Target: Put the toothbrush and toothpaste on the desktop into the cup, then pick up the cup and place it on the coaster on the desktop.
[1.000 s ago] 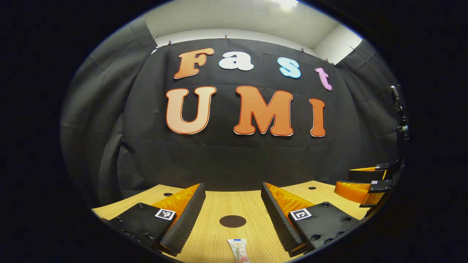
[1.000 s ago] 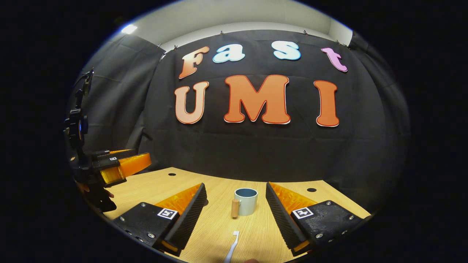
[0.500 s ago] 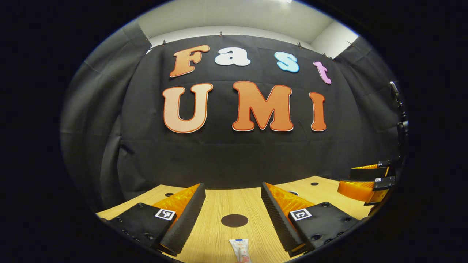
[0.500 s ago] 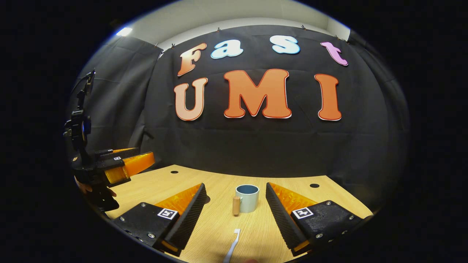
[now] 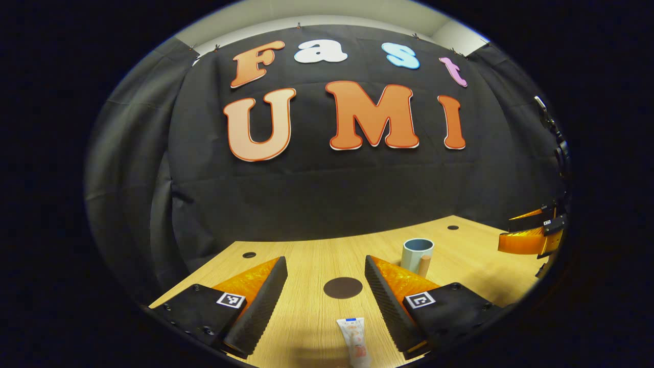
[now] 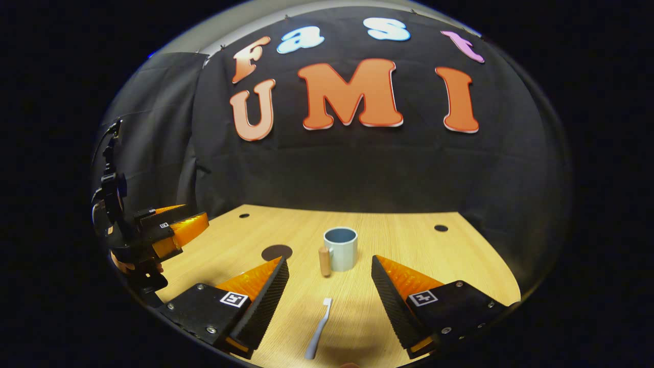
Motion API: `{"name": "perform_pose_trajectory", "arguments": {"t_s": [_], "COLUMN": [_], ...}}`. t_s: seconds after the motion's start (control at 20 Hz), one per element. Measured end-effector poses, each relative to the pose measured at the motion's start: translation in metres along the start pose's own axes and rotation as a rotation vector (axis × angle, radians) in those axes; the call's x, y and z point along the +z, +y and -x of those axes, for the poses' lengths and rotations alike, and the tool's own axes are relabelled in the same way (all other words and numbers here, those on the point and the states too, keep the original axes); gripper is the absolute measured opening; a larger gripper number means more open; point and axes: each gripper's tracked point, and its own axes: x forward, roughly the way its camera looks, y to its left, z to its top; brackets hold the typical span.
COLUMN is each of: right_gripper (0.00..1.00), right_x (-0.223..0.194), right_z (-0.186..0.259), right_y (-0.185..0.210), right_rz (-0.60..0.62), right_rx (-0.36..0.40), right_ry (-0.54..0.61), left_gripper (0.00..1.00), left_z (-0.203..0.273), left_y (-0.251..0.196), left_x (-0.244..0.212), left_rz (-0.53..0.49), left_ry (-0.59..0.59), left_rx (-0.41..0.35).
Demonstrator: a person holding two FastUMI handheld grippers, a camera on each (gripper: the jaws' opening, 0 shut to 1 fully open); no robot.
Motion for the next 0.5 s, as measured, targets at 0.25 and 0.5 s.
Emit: {"name": "perform_pose_trajectory", "arguments": {"t_s": [0.25, 0.5], "right_gripper": [0.97, 0.94], "right_x": [-0.031, -0.041], "right_z": [-0.012, -0.014], "right_y": [-0.005, -0.014], "right_rz": [-0.126, -0.131], "right_rx": [0.028, 0.011], "right_ry": [0.221, 0.304], "left_gripper": [0.98, 1.00], "left_z": [-0.007, -0.009], "left_y": [-0.003, 0.001], "left_x": [-0.032, -0.059], "left_rz": [0.002, -0.024], "left_ry": [0.138, 0.253], "left_rx": [-0.030, -0.026]}}
